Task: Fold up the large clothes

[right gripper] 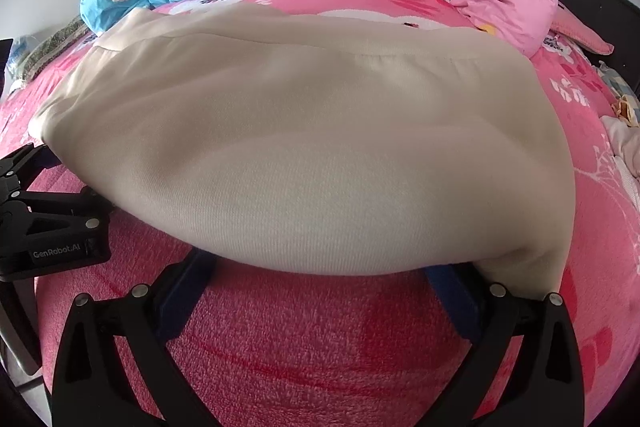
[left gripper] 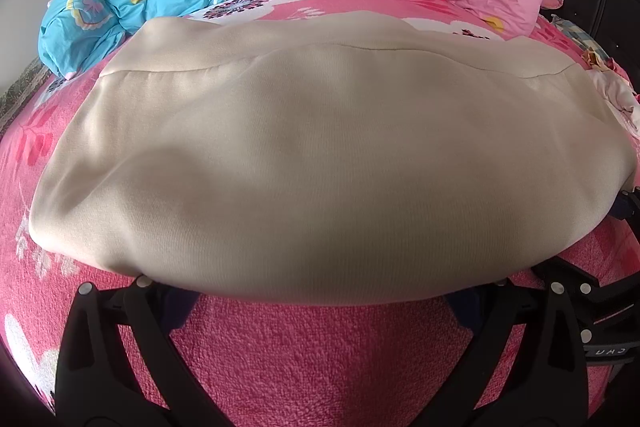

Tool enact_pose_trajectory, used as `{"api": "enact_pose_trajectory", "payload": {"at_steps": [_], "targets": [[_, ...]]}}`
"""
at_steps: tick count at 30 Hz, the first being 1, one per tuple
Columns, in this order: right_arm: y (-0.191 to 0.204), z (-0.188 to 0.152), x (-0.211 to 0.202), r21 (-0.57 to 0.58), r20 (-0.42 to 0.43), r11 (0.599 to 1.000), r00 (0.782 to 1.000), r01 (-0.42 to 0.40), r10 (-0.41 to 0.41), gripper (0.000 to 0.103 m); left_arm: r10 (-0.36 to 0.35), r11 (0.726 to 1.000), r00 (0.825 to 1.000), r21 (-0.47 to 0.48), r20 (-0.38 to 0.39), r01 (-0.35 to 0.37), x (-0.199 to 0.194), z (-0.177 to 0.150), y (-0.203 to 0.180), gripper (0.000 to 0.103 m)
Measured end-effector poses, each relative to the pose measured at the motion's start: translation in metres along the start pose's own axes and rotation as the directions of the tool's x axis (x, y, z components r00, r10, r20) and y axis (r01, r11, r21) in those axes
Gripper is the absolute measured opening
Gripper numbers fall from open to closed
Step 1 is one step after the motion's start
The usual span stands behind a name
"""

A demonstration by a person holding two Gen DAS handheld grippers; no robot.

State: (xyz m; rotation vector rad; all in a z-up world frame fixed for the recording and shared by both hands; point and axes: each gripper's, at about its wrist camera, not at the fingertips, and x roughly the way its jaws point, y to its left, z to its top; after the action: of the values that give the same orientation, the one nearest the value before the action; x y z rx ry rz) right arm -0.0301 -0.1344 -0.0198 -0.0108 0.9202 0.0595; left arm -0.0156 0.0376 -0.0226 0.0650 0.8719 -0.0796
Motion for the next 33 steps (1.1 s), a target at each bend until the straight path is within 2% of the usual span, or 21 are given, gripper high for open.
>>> {"api": "enact_pose_trajectory", "payload": {"at_steps": [15, 33], "targets": [[0.0011, -0.0034, -0.0010, 0.012, 0.030, 1.000, 0.999, 0.011, -0.011, 0.098, 0.000, 1.000, 1.000, 0.000, -0.001, 0.000, -0.0002, -0.0001, -0.0001, 0.097], [0.0006, -0.0030, -0.0008, 0.017, 0.020, 1.000, 1.000, 0.006, -0.007, 0.098, -0.002, 1.000, 1.000, 0.001, -0.001, 0.002, -0.0005, -0.0004, -0.0001, 0.097]]}}
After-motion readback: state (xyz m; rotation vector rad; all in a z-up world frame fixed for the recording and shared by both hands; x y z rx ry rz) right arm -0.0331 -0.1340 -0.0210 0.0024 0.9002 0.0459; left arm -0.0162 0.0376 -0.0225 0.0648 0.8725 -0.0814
